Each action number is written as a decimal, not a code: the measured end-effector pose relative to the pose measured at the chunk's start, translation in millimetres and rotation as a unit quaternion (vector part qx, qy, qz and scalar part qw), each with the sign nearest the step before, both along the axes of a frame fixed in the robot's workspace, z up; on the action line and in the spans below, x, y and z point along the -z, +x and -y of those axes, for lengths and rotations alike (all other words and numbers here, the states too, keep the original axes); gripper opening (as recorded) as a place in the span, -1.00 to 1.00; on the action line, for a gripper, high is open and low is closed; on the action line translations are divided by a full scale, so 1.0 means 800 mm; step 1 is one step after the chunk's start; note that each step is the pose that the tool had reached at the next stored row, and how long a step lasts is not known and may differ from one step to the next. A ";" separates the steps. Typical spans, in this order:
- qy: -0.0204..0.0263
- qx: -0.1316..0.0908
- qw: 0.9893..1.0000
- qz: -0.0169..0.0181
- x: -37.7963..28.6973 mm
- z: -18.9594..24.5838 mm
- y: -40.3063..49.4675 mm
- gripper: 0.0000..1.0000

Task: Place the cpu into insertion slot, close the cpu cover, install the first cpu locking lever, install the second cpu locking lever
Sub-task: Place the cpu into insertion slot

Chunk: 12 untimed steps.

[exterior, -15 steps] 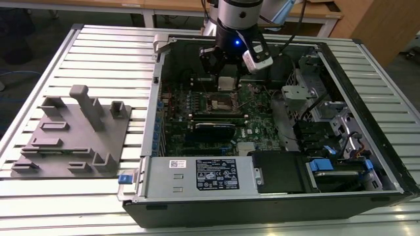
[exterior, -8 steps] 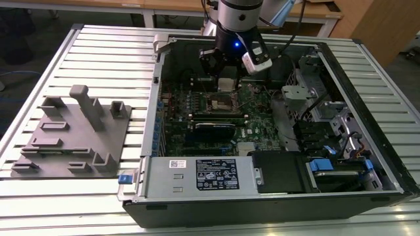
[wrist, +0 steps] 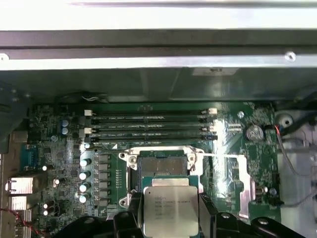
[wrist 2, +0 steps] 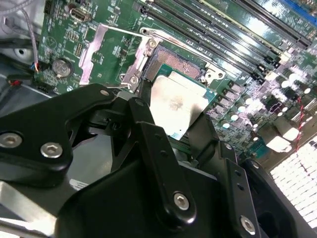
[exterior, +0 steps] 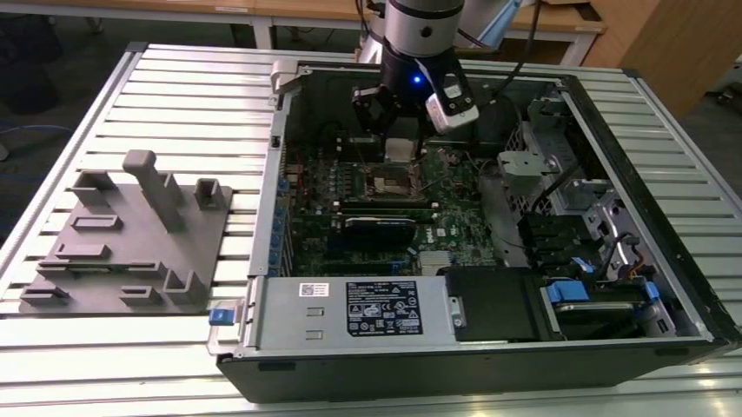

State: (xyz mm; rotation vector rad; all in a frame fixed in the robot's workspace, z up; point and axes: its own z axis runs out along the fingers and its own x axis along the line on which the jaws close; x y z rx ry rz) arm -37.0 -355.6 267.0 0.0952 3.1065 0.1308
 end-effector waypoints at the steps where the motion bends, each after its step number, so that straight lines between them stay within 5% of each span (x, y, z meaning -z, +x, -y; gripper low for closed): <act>1: 0.000 0.009 1.000 0.000 0.0003 0.0000 0.000 0.08; 3: 0.000 0.026 1.000 0.000 0.0008 0.0001 0.000 0.08; 8: 0.000 0.031 1.000 0.000 0.0010 0.0000 0.000 0.08; 12: 0.000 0.065 0.998 0.000 0.0023 0.0000 0.000 0.08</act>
